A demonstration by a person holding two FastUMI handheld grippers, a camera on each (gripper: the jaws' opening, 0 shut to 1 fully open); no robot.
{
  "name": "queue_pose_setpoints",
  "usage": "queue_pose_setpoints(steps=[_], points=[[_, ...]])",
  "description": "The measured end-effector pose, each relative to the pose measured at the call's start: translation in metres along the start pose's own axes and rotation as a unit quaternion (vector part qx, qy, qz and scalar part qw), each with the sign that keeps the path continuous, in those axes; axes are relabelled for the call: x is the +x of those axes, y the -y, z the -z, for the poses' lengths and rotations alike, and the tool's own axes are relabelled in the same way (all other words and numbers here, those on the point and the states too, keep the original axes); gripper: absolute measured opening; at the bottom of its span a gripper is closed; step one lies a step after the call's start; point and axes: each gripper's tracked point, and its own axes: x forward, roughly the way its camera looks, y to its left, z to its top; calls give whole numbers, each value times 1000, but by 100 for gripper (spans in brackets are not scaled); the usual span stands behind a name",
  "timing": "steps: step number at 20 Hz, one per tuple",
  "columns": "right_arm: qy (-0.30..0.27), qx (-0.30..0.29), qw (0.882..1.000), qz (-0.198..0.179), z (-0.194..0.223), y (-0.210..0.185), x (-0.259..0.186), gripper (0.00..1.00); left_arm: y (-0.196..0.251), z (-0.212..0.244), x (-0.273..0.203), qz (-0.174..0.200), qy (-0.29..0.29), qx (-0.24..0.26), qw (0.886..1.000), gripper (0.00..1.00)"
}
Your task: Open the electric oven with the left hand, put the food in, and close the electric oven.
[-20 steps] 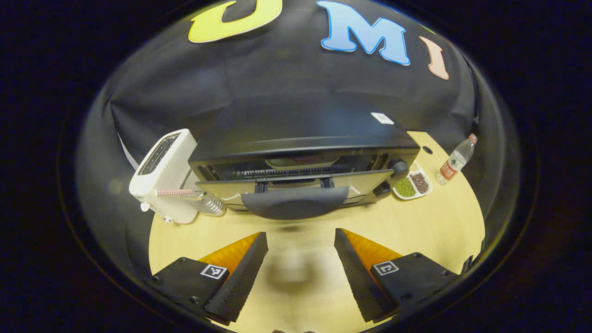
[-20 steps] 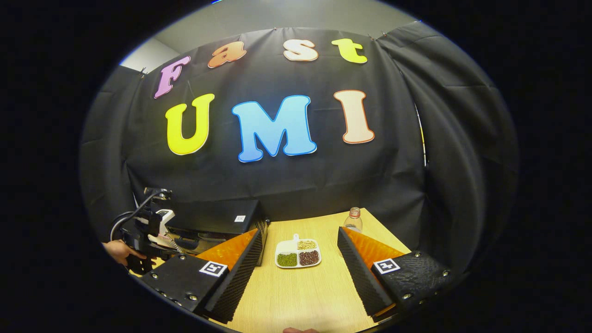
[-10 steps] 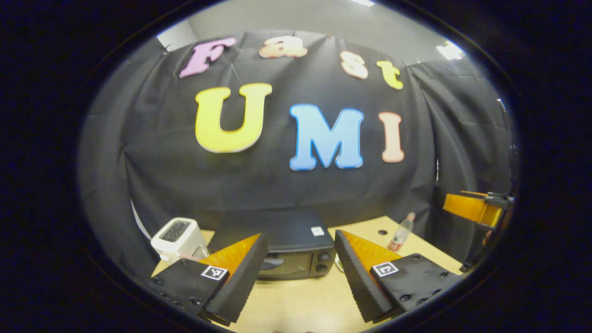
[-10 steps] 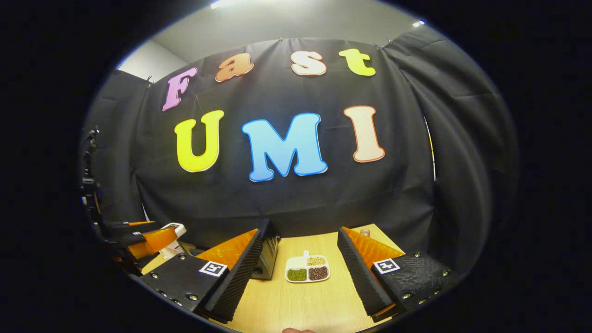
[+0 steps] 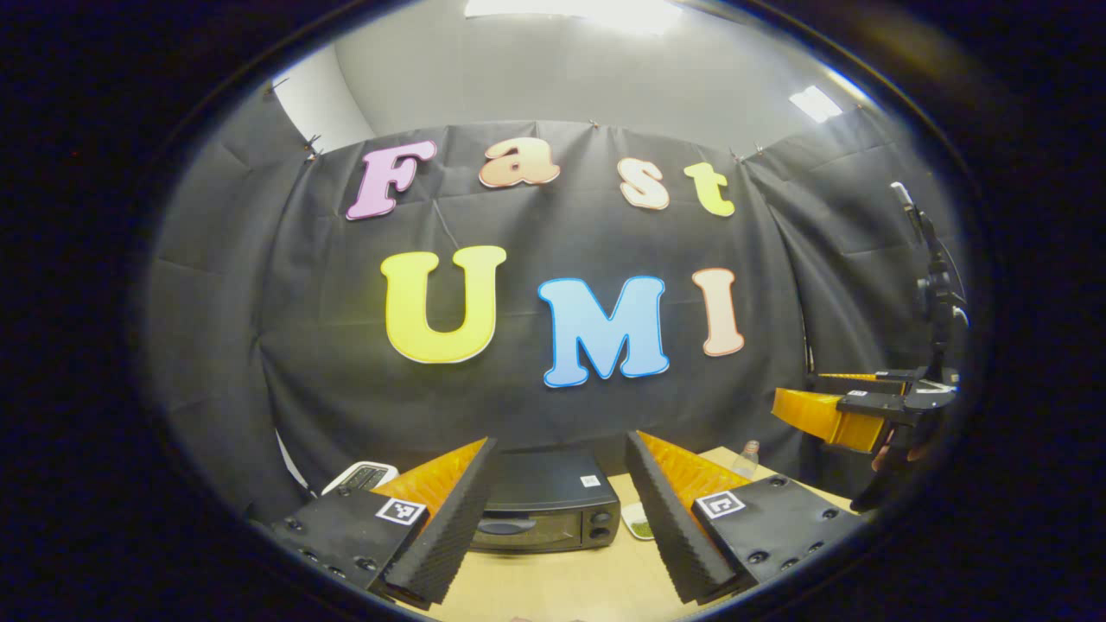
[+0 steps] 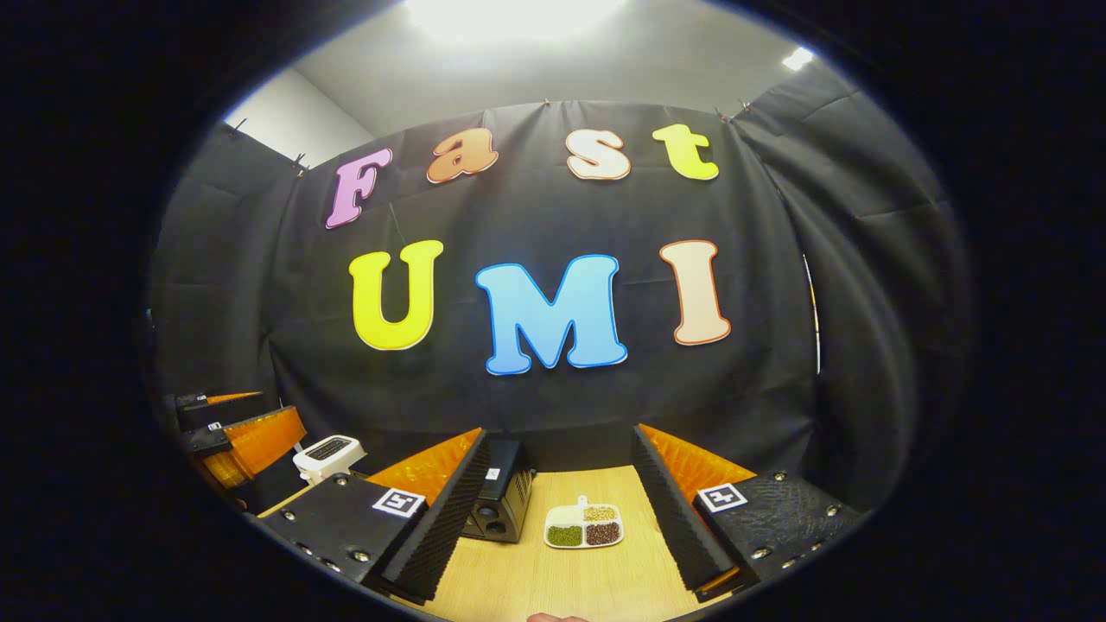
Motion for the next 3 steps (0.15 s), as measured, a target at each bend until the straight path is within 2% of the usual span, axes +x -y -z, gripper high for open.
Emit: queue_pose_setpoints(steps=[3], points=[[0,2,1000,6,0,-3,-5,99,-5,3,-3,4,-1,-4,1000,98]])
